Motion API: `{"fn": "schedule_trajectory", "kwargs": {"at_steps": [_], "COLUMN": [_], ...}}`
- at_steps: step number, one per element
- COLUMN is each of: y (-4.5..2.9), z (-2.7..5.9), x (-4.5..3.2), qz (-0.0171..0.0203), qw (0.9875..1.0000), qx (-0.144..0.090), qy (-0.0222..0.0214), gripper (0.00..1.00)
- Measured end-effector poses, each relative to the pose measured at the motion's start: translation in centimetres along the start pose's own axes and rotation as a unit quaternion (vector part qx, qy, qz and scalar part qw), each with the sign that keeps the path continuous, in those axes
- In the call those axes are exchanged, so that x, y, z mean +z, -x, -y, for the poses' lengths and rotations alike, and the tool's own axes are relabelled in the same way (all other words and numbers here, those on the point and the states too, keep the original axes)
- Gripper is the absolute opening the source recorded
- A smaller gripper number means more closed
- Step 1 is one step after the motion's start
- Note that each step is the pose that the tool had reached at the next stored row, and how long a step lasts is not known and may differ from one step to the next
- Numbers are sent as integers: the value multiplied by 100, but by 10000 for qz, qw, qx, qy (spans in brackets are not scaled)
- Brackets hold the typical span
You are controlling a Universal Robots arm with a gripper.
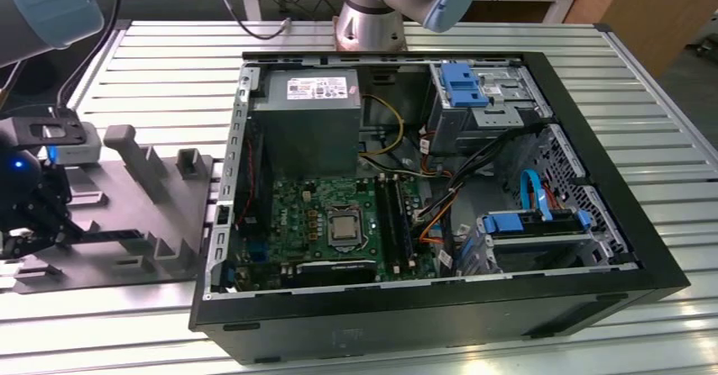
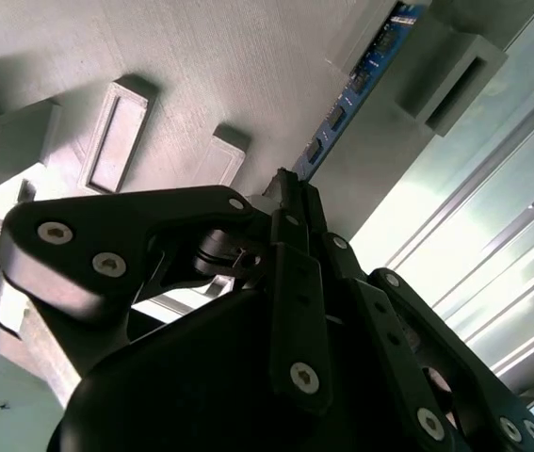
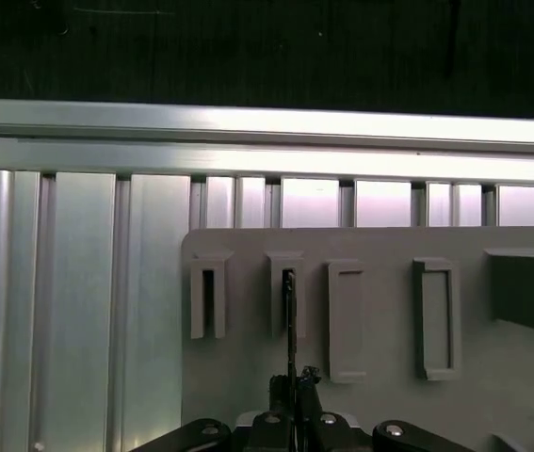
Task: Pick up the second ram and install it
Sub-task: 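Pick up the second ram and move it above second insertion slot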
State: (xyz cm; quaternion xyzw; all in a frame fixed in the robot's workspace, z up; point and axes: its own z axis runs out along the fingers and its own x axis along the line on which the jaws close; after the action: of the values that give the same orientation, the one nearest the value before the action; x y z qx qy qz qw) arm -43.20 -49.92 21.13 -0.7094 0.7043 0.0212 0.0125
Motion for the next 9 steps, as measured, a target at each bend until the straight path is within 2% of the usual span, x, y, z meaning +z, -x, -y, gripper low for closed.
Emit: {"fn": "schedule_trajectory", "kwargs": {"at_steps": [9], "y": [18], "z": [-1], "x": [-84], "qz": [1], "qw": [10000], "qx": [0], "qy": [-1], "gripper": [14]}}
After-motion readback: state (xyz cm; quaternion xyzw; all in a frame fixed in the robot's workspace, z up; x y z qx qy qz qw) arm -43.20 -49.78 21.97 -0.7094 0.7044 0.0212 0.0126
